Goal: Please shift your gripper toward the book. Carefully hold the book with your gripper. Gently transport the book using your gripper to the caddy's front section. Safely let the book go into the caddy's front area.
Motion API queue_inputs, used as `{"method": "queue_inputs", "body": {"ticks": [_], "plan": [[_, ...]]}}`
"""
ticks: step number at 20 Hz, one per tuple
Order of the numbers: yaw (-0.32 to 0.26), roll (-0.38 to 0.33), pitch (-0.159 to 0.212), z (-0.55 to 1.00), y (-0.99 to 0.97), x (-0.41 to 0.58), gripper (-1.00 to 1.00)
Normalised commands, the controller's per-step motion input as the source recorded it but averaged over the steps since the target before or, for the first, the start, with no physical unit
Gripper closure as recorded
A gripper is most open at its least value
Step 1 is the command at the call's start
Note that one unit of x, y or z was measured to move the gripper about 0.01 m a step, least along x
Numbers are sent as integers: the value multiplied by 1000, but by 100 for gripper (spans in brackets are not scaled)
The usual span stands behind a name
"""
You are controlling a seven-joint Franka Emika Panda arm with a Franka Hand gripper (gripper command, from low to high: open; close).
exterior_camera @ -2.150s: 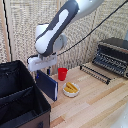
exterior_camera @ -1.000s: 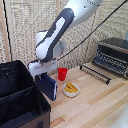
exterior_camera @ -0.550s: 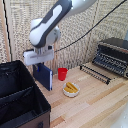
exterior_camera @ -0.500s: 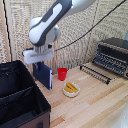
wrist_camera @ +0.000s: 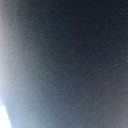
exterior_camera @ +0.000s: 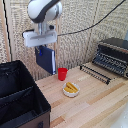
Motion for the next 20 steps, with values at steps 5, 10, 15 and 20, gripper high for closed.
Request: {"method": "queue_inputs", "body": {"ticks": [5,10,15,20], "plan": [[-170,-50,0,917,91,-453,100],[-235,-77,0,727,153,-227,100],[-271,-59,0,650,153,-129,100],[-264,-40,0,334,332,-75,100]]}}
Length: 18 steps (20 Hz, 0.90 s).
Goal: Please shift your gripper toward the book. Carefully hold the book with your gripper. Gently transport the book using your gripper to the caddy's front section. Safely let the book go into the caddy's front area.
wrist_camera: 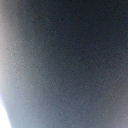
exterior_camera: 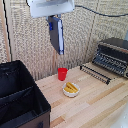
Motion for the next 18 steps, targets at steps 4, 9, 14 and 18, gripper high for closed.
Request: {"method": "queue_inputs", "body": {"ticks": [4,9,14,18], "plan": [[-252,-27,-4,198,445,-41,100],[-225,0,-9,159,503,-96,100],[-207,0,-14,194,510,-158,100],[-202,0,-13,184,516,-179,100]]}}
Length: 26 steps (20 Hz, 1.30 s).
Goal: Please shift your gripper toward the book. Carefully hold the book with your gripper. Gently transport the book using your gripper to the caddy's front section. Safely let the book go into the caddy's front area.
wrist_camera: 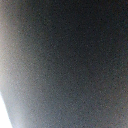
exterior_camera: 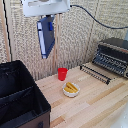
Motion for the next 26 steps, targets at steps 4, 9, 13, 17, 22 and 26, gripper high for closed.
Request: {"method": "queue_inputs", "body": {"ticks": [4,9,13,17,22,26], "plan": [[-179,0,-13,181,536,-252,100],[-163,-1,-1,99,569,-275,100],[-161,-2,0,54,586,-268,100],[-168,0,-6,0,626,-210,100],[-170,0,-10,0,638,-193,100],[-182,0,-7,0,632,-154,100]]}}
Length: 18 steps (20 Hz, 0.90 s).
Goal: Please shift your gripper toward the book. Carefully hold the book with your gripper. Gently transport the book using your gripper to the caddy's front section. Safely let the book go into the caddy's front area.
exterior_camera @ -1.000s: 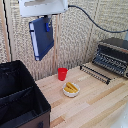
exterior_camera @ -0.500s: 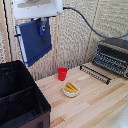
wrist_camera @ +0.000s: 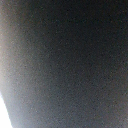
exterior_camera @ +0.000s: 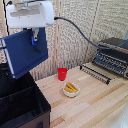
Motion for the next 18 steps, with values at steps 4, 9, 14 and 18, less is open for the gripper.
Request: {"method": "queue_inputs", "body": {"ticks": [4,9,14,18], "plan": [[-223,0,-36,-61,632,-14,100],[-215,0,-38,-102,634,-29,100],[-196,-2,-3,-275,571,-165,100],[-167,0,4,-291,296,-398,100]]}}
